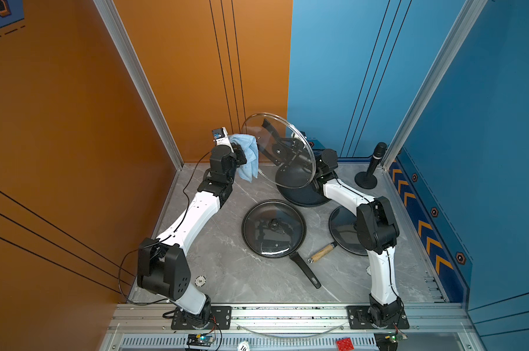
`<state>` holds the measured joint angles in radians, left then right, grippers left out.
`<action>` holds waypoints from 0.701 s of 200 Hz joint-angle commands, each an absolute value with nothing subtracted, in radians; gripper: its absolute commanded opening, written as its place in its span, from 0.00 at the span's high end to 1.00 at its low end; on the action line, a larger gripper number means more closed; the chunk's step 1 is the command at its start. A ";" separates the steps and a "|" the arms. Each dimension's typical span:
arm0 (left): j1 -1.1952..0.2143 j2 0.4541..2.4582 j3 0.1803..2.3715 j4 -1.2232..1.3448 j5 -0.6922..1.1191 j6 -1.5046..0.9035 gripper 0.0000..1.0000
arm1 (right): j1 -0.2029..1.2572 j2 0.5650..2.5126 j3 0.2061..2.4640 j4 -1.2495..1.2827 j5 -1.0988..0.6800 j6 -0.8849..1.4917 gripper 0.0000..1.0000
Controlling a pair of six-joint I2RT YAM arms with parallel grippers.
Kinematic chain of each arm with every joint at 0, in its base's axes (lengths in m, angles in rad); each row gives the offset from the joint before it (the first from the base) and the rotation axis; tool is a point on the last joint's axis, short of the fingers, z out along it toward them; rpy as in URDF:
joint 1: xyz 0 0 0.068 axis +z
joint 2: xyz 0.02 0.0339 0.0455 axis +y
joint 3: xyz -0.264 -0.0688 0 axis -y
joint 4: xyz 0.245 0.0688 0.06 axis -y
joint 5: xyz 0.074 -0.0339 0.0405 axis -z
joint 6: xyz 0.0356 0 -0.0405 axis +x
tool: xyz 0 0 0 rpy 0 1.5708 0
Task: Wipe the pot lid with a cloth
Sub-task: Wipe the pot lid.
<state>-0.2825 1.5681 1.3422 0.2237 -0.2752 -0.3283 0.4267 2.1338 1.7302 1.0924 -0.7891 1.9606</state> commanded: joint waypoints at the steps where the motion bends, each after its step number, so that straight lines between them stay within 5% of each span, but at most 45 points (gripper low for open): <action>1: -0.300 1.557 1.310 0.210 -0.288 -0.380 1.00 | 0.430 2.008 1.760 1.221 -0.749 1.954 0.96; 80: -0.533 1.403 1.403 0.192 -0.052 -0.228 1.00 | 0.414 2.146 1.944 1.137 -0.740 1.957 0.96; 140: -0.662 1.546 1.517 0.170 0.198 -0.264 1.00 | 0.436 2.247 2.131 1.104 -0.738 1.996 0.97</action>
